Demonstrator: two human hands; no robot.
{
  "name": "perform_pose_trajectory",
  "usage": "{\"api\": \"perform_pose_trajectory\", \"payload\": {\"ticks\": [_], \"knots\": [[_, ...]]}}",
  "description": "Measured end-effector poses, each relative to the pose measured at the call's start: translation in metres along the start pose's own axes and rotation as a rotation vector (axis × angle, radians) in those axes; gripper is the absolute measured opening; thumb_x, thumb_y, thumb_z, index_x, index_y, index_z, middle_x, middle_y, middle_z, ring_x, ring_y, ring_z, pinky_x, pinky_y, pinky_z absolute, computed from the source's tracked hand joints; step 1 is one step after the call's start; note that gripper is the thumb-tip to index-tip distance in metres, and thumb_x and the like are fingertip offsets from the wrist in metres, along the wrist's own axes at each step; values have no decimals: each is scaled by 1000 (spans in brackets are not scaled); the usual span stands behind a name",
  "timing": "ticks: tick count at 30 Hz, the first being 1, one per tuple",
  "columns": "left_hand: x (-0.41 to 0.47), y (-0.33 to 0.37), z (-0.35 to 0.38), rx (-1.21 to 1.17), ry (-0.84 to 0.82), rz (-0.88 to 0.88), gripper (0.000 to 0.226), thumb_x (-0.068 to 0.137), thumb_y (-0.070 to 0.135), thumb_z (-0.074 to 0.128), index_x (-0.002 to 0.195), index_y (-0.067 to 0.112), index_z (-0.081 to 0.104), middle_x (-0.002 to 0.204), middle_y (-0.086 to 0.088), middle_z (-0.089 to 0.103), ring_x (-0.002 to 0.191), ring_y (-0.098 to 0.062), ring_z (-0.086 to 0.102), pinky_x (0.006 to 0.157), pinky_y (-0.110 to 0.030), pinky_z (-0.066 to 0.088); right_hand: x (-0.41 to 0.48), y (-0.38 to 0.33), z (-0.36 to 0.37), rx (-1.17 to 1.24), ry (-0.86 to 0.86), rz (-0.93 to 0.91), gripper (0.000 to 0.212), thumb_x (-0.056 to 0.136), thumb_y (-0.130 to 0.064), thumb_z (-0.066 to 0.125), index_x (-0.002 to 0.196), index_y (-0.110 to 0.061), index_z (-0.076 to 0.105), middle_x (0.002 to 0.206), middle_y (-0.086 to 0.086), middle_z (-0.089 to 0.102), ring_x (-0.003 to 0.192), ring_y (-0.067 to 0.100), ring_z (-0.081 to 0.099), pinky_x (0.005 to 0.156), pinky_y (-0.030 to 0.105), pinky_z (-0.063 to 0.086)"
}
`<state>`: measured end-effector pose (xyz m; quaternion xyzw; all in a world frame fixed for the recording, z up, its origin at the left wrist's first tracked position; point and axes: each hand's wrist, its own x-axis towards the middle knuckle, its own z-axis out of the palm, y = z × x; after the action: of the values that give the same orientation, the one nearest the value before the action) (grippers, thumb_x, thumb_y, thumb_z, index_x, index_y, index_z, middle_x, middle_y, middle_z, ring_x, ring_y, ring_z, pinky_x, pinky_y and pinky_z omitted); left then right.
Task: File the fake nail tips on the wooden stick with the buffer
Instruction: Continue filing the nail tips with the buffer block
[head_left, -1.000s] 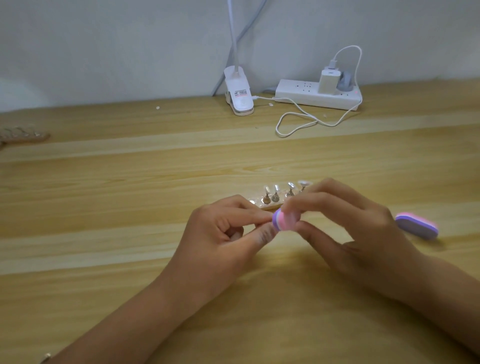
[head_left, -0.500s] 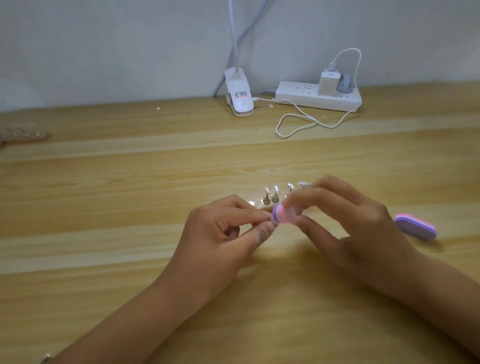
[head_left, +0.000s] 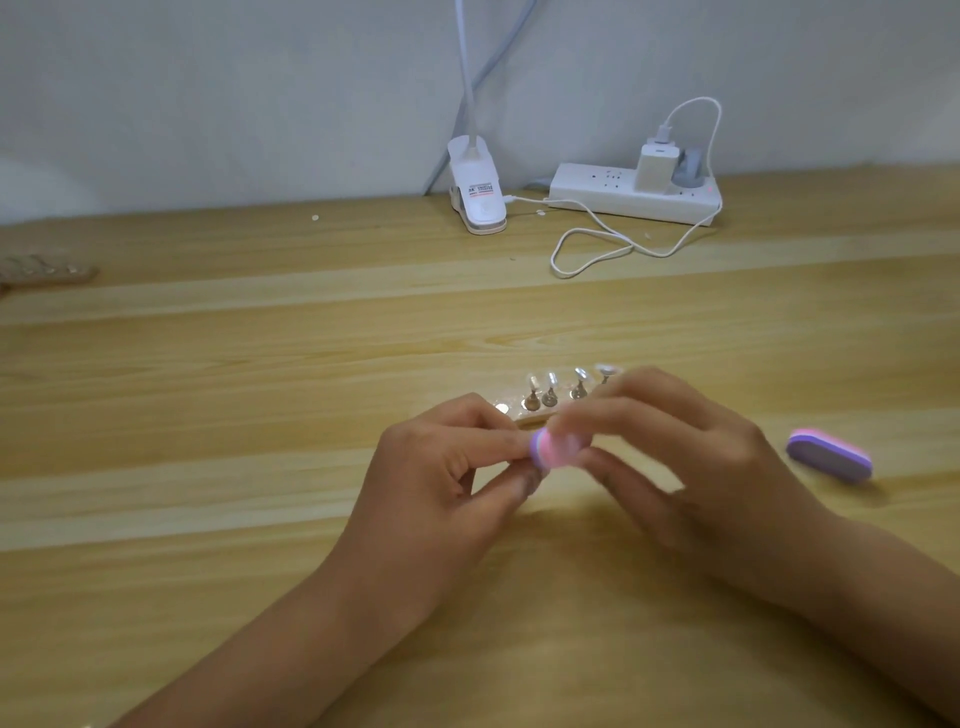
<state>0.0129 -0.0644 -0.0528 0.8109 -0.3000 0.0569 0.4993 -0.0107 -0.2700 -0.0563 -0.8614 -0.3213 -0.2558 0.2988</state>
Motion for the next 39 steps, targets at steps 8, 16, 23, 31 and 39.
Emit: {"api": "perform_pose_trajectory", "payload": {"ticks": [8,16,23,31,39], "knots": [[1,0,0,-43,8,-2,18,80,17,73,92,28,80,76,7,66,47,4,39,51,-6,26,0,-2,1,-1,-1,-11,14,98,-7,60,104,-5,73,98,9,65,90,26,64,82,34,51],[1,-2,-3,-172,-9,-53,14,80,28,73,92,32,80,78,7,66,48,-2,31,49,-15,27,-2,-3,2,11,9,-37,14,96,-4,62,105,-4,73,99,9,65,92,24,64,84,34,52],[0,-1,-1,-232,-24,-61,15,81,33,71,93,30,80,81,-4,69,61,-40,52,50,-40,37,-3,-7,2,39,18,-69,16,97,-7,59,106,-4,72,102,8,65,94,22,63,87,30,51],[0,-2,1,-273,-20,-101,17,81,24,71,96,27,79,80,-6,70,69,-40,58,57,-50,44,-3,-7,3,63,2,-75,16,98,-6,58,107,-4,71,102,7,64,94,24,63,85,33,51],[1,-2,1,-275,-14,-90,15,83,29,70,94,28,79,79,-6,72,71,-35,61,59,-51,43,-4,-5,2,65,0,-64,14,97,-5,59,105,-4,70,101,8,64,93,26,64,84,34,51]]}}
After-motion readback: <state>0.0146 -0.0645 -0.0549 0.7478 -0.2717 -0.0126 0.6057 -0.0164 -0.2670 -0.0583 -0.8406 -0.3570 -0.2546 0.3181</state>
